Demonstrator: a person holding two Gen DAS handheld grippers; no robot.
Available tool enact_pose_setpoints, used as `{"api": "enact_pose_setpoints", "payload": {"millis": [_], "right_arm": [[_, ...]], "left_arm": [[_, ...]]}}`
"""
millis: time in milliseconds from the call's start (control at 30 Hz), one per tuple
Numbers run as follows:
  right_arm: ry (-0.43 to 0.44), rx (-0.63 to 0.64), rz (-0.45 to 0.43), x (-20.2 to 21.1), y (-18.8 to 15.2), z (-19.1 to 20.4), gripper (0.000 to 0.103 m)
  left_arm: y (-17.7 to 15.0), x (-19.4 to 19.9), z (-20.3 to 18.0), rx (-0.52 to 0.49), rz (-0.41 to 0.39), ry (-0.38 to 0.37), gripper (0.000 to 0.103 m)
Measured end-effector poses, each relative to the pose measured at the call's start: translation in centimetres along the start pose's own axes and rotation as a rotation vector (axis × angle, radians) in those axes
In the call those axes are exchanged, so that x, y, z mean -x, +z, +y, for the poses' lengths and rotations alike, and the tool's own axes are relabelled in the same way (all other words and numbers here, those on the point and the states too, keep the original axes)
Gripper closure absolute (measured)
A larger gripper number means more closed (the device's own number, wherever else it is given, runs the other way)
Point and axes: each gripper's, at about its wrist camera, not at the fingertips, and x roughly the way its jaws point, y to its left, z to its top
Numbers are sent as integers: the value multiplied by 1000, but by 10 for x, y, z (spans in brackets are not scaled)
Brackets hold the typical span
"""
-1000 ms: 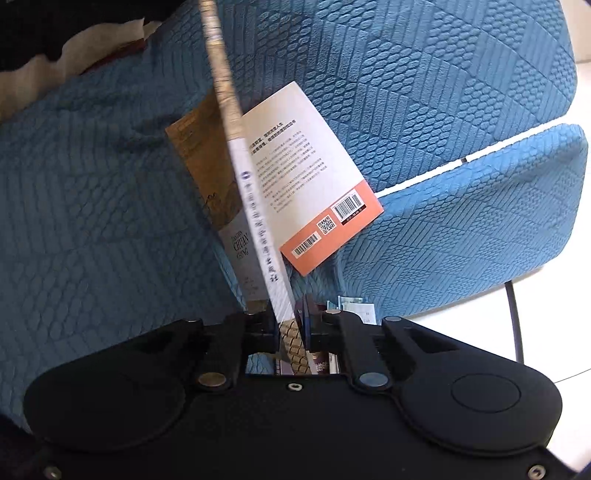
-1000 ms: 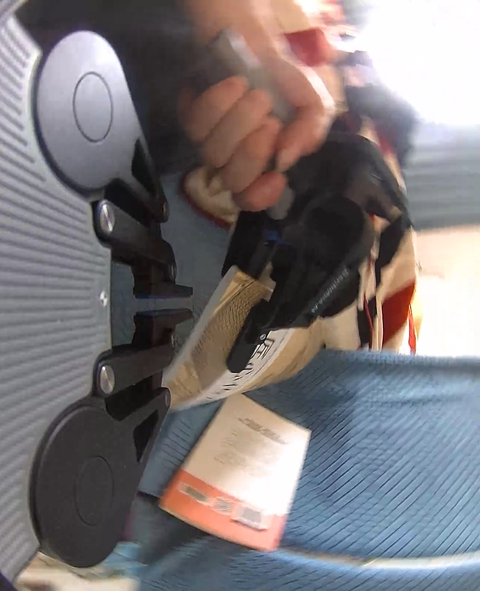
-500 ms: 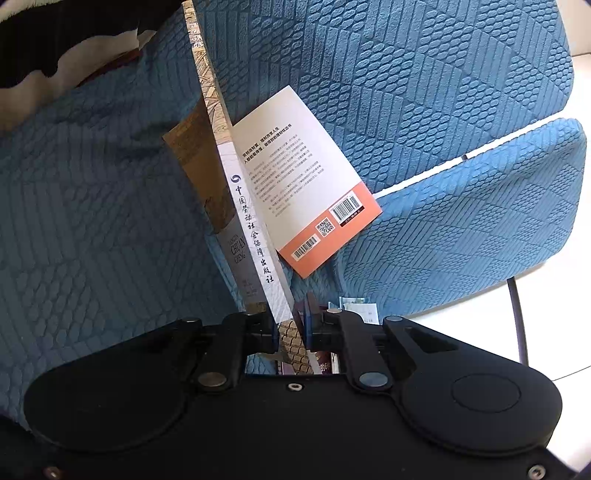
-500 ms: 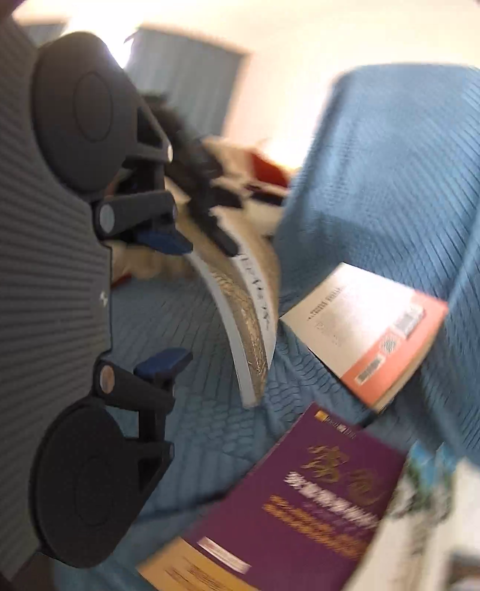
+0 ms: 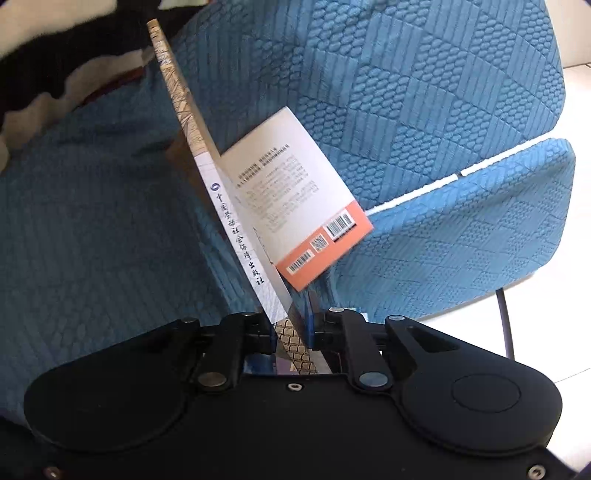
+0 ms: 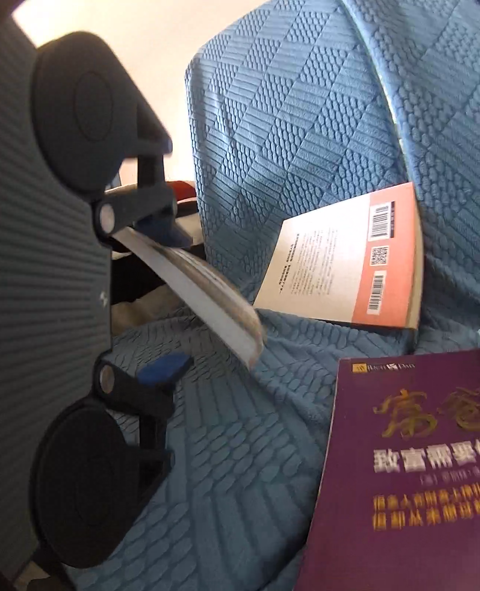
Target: Organize objects
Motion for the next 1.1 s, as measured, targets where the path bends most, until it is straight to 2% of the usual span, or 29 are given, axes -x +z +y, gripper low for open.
{"api": "enact_pose_setpoints", "payload": {"millis": [33, 67, 133, 200, 400, 667, 767, 900, 1100], "right_arm": [[-4, 26, 8, -4, 1, 4, 59], [-9, 56, 24, -8, 1, 10, 72], [-43, 128, 48, -12, -1, 25, 78], [-29, 206, 47, -10, -3, 41, 83], [-20, 493, 45, 3, -24, 109, 83], [18, 651, -1, 47, -48, 154, 82], [19, 701, -31, 66, -55, 161, 80], [9, 753, -65, 84, -61, 163, 79], [-66, 791, -94, 94, -63, 142, 79]], "left_arm": [[1, 2, 1, 2, -3, 16, 90], [3, 5, 3, 9, -3, 22, 89], [9, 11, 6, 27, 1, 19, 89], [14, 21, 7, 49, -9, -20, 88], [20, 53, -3, 68, -54, -102, 85], [11, 81, -36, 28, -61, -202, 85], [8, 80, -45, 6, -50, -220, 83], [-4, 72, -38, 31, -37, -245, 83], [-21, 48, -14, 67, -1, -212, 82]]}}
